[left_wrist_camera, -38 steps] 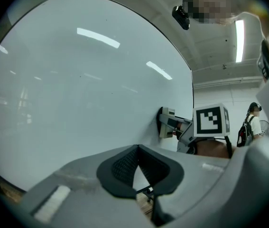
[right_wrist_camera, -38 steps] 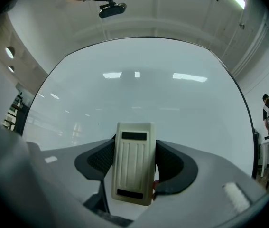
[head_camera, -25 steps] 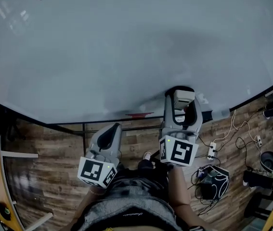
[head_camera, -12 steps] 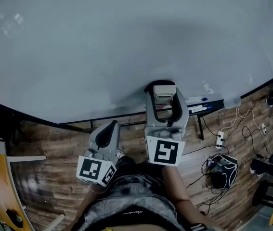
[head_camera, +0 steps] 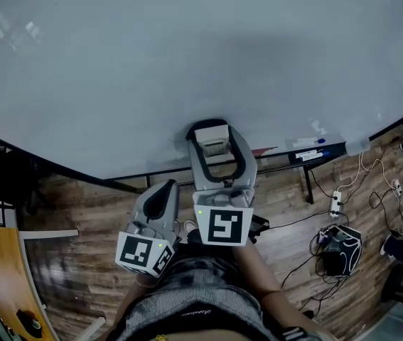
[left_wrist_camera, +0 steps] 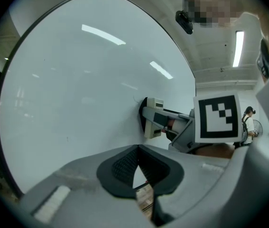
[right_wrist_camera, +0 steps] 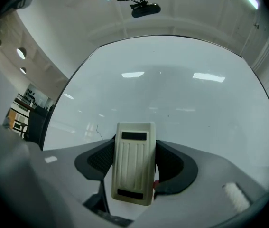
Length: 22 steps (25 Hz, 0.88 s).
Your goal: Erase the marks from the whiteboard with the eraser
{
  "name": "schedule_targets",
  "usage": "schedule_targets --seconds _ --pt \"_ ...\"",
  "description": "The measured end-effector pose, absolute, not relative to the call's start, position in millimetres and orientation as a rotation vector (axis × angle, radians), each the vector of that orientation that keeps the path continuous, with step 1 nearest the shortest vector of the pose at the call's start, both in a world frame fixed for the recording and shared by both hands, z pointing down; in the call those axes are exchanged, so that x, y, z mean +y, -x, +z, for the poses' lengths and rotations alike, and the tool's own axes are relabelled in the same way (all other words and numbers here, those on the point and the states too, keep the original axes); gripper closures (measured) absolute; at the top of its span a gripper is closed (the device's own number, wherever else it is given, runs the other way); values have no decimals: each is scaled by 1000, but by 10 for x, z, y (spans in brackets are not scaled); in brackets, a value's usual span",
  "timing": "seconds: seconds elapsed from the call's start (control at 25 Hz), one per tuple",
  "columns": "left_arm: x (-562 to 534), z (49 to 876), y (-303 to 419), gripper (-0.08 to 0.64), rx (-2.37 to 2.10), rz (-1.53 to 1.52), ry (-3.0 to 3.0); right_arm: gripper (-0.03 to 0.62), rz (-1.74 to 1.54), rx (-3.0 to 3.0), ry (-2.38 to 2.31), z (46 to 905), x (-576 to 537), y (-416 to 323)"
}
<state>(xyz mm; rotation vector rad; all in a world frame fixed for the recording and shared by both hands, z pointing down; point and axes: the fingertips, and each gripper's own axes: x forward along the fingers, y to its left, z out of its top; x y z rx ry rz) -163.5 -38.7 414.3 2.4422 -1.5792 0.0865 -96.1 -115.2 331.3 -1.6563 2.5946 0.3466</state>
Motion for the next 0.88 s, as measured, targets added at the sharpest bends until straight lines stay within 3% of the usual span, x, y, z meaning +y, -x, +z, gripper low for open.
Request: schedule_targets --seconds 0.6,0.88 --pt "-472 4126 1625 561 -1592 56 -2431 324 398 2596 1632 3250 -1172 943" --pt "-627 4167 1274 561 -1580 53 -2404 322 405 2605 1638 3229 -1276 521"
